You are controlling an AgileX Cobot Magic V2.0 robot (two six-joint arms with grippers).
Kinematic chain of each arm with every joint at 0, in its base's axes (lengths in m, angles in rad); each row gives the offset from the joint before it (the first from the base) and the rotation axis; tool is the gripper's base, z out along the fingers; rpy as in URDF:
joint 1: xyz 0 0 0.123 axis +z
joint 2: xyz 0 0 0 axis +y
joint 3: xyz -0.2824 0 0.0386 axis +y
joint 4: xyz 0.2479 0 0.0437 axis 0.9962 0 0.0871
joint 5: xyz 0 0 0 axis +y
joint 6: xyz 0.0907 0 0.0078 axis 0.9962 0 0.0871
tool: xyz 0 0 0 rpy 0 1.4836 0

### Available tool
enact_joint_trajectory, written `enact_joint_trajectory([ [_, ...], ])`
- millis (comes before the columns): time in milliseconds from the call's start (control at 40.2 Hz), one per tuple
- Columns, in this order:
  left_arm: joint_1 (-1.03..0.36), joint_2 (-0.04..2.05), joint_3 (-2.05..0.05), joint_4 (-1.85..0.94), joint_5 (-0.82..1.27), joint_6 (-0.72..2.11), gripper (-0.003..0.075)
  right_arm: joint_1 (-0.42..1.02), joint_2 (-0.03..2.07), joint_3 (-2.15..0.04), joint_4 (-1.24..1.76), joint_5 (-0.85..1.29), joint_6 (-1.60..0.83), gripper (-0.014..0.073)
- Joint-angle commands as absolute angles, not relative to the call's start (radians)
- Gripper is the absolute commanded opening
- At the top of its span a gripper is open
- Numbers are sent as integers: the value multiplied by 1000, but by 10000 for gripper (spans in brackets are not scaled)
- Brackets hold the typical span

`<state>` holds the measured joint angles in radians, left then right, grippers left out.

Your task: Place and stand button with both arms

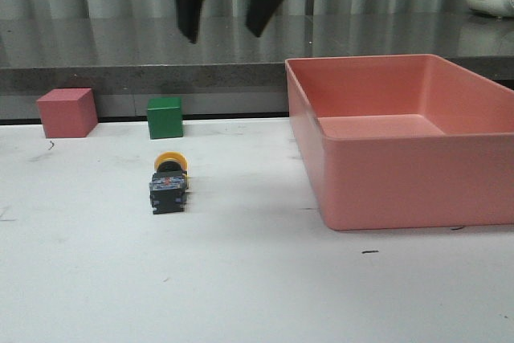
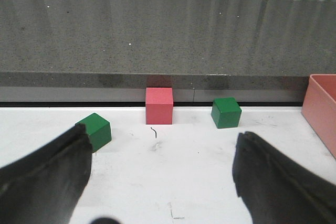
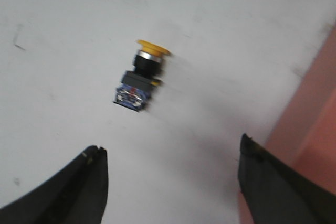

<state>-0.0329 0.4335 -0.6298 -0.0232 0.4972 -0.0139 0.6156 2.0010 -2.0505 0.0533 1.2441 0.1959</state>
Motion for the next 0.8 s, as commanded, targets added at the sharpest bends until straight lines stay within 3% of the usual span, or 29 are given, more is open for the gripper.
enact_joint_trajectory([
  [0, -35, 447, -663, -24, 414, -17, 545, 582, 1856, -1979, 44, 1332, 144, 541],
  [770, -35, 447, -663, -24, 414, -17, 545, 355, 1097, -1183, 46, 1037, 28, 541],
])
